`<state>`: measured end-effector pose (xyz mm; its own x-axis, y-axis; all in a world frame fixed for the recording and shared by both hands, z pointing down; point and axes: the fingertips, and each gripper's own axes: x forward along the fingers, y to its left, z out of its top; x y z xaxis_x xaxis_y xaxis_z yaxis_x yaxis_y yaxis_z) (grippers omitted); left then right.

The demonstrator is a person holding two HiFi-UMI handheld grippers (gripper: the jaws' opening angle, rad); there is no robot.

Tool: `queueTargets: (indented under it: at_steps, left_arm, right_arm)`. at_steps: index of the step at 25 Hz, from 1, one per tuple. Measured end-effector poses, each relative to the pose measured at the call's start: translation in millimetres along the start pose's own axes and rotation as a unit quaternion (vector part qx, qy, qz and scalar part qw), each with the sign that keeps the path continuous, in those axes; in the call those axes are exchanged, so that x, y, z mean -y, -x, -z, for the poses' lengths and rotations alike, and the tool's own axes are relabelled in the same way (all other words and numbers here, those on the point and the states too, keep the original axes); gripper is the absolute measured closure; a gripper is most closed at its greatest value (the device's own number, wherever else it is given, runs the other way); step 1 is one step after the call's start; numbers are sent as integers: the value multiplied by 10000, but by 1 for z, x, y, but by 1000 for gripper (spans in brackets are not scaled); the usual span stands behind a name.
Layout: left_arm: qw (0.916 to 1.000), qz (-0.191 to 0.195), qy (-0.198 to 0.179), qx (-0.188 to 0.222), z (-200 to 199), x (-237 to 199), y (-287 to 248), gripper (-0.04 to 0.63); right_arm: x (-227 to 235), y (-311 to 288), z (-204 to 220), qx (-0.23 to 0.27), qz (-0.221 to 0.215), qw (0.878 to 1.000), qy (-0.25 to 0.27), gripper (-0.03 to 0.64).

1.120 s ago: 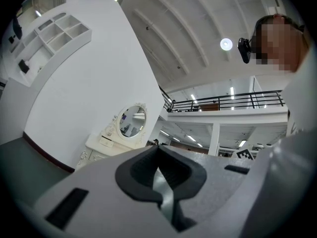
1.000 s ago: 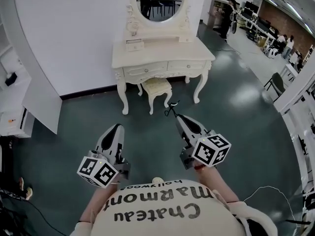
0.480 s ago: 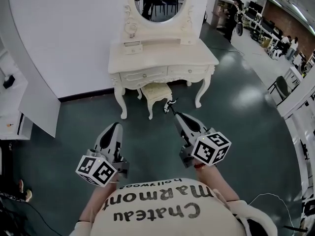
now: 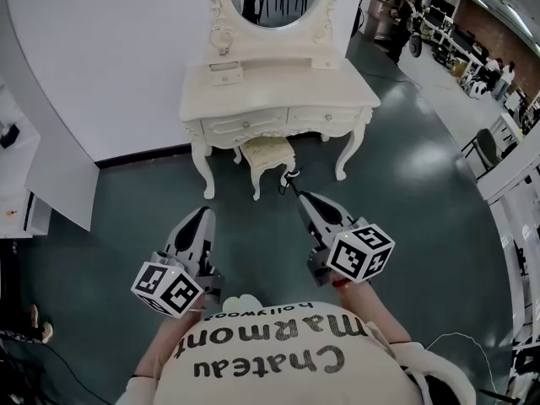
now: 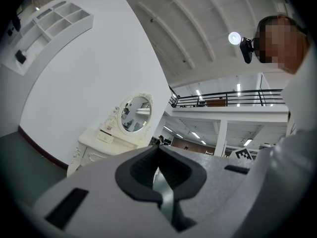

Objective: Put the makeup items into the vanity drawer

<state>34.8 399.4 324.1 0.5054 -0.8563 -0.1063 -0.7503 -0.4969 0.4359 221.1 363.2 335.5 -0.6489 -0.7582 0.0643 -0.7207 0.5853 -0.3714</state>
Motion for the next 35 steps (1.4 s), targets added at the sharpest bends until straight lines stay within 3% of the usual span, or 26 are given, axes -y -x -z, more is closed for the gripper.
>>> queueTargets:
  at_steps: [8, 16, 27, 35]
  left_arm:
    - [9998, 5, 178, -62, -13, -47, -34, 588]
    - [9999, 98, 104, -18, -51, -113, -86, 588]
    - [9987, 512, -63, 1, -105, -177, -149, 588]
    - [9983, 578, -123, -15, -127, -219, -174, 588]
  right_arm:
    - [18, -57, 2, -173, 94, 9998, -82, 586]
    - [30, -138, -28, -4, 187, 9998, 53, 586]
    - [42, -223, -67, 315, 434, 9984, 150, 586]
    - [50, -271, -71, 408, 502, 9979, 87, 586]
